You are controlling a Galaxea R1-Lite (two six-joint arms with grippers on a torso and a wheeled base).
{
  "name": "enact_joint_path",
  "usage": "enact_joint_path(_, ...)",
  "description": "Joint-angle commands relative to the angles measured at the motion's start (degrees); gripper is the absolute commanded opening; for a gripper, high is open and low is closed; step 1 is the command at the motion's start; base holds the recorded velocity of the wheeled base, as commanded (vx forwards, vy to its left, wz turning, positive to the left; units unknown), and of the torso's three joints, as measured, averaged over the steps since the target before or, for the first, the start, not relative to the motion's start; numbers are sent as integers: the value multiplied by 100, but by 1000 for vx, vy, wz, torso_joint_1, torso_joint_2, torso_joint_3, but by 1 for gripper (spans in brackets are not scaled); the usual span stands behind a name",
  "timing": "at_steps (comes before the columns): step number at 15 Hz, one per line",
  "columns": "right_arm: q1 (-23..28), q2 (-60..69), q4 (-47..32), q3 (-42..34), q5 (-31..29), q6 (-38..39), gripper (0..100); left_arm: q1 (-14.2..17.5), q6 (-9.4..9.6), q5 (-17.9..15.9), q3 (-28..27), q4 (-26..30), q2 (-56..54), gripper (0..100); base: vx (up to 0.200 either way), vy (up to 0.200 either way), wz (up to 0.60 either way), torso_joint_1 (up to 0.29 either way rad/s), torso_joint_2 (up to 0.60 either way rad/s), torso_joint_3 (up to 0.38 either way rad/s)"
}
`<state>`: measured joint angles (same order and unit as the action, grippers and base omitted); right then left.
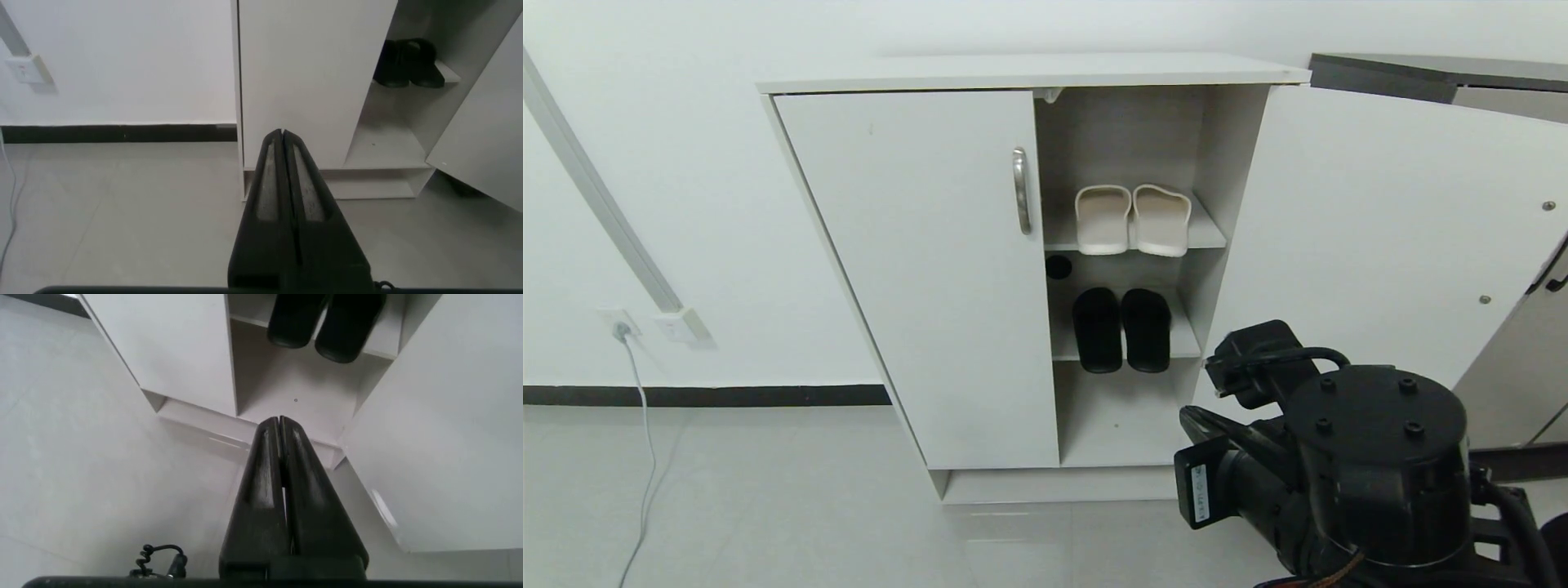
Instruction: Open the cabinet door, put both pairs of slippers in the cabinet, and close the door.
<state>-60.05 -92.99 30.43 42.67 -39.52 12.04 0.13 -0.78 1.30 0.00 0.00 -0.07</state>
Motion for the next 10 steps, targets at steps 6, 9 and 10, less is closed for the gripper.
enact_joint_path(6,2,-26,42,-4,6,0,0,4,-1,1,0,0,7,0,0,0,0,0,0,0)
enact_joint_path(9,2,-17,42,-4,6,0,0,4,-1,1,0,0,7,0,0,0,0,4,-162,-266)
enact_joint_path(10,2,-17,42,-4,6,0,0,4,-1,1,0,0,7,0,0,0,0,17,-281,-373)
